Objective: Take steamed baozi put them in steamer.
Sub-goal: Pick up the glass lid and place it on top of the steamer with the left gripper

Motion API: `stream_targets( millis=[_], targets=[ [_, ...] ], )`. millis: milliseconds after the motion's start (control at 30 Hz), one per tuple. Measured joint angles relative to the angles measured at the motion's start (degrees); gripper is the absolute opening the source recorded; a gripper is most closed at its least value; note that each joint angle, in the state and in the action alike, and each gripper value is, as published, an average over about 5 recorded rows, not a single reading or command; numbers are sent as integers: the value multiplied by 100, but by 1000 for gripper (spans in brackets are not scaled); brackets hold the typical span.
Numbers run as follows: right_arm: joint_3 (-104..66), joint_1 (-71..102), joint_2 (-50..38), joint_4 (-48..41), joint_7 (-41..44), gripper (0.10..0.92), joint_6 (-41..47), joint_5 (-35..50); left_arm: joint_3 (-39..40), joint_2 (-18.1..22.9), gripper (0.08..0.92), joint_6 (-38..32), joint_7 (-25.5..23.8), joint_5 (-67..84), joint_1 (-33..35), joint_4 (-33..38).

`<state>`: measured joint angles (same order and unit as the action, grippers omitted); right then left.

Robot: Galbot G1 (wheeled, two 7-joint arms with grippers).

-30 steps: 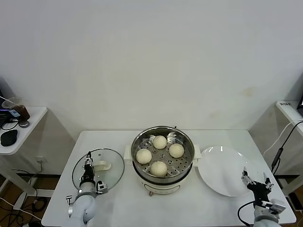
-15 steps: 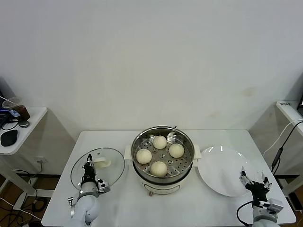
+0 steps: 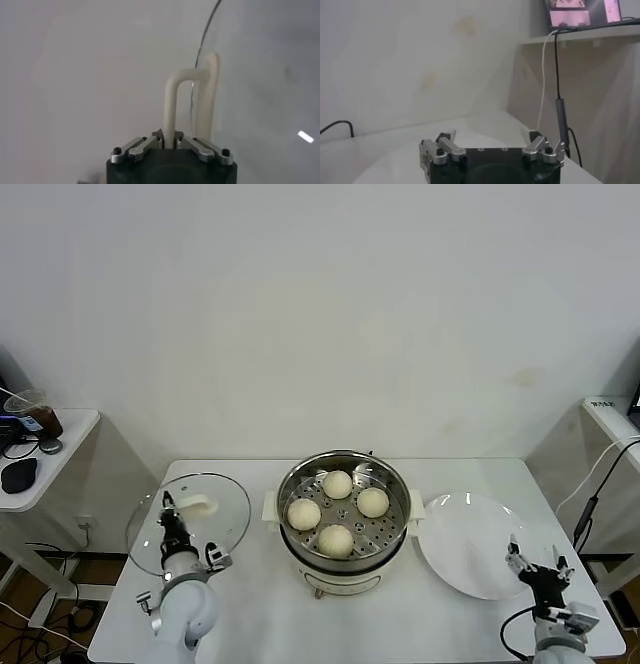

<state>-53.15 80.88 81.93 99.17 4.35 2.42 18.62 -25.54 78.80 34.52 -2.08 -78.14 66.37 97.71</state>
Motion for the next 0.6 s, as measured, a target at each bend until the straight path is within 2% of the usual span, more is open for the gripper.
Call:
stream_targets(
  millis=[400,600],
  targets=[
    [1,-77,12,-130,2,823,36,45,239,341,175,346,-1083,-752,292,1481],
    [8,-121,58,-189,3,823,42,16,648,629,175,420,-1384,-1138,261,1829]
  ],
)
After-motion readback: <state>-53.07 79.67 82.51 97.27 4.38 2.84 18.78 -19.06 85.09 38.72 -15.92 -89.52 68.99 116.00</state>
